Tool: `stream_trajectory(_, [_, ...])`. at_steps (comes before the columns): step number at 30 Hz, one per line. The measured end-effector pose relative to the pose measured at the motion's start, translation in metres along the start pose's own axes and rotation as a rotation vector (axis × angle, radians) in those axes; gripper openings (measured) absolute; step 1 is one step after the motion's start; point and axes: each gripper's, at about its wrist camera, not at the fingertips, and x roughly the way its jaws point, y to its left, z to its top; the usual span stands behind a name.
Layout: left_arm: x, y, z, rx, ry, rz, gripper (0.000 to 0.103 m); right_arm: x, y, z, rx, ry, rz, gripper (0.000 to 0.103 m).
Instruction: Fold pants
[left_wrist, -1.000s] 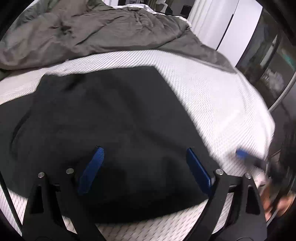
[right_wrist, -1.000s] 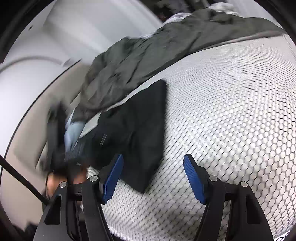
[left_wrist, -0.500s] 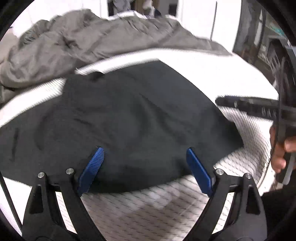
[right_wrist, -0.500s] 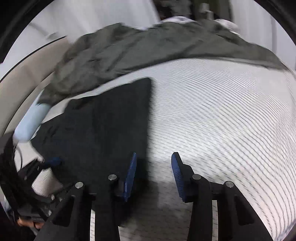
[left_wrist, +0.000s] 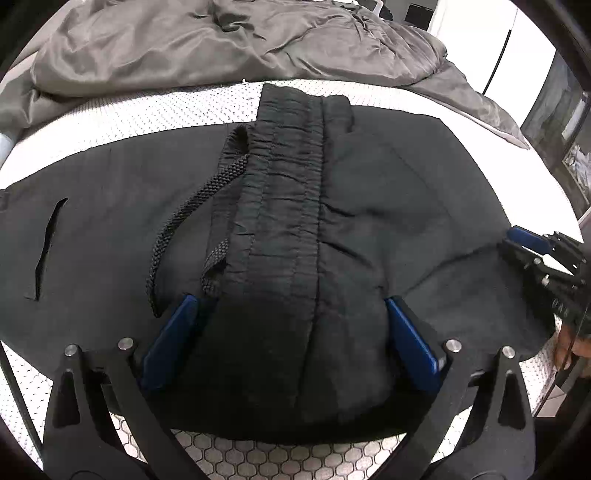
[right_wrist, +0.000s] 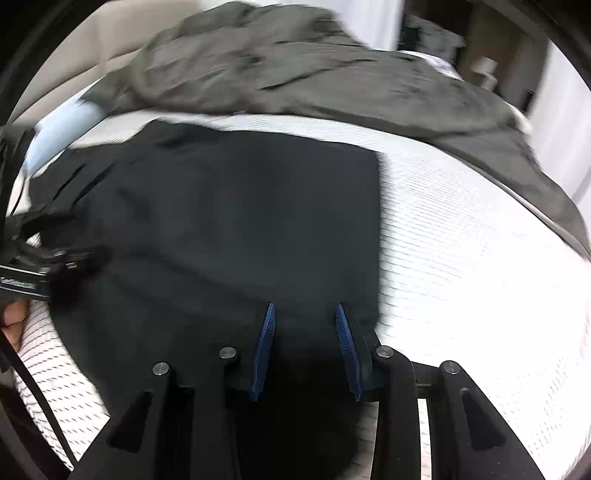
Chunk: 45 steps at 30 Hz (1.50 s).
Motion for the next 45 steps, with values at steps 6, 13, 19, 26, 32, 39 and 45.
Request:
stream_trajectory(6, [-0.039, -0.017, 0.031, 0.070, -0.142, -0.094, 0.089, -0.049, -0.026, 0.008, 0.092, -0.142, 0.048, 0.034])
stream_trajectory(13, [0.023, -0.030, 0.071, 0.102, -0.010, -0.036, 0.041, 0.007, 0.013, 0.064, 0.072, -0.019, 0.246, 0.034])
stream_trajectory(19, [0.038, 0.002, 0.079, 0.013, 0.003, -0.116, 0.029, 0.036, -0.008, 0.063, 0.065, 0.057, 0.123, 0.032])
stream_trajectory(26, [0.021, 0.000, 0.082, 0.041, 0.018, -0.136, 0.041, 0.022, -0.062, 0.063, 0.235, -0.007, 0.047, 0.033])
stream_trajectory(32, [-0.010, 0.008, 0.099, 0.042, -0.078, -0.148, 0.048, 0.004, -0.040, 0.092, 0.170, -0.078, 0.123, 0.035])
stream_trajectory(39, [0.035, 0.007, 0.117, -0.001, -0.021, -0.043, 0.055, 0.048, 0.015, 0.111, 0.005, 0.017, 0.186, 0.035])
stream_trajectory(45, [0.053, 0.030, 0.113, -0.152, 0.020, -0.024, 0.071, 0.066, -0.015, 0.101, 0.098, 0.043, 0.044, 0.035])
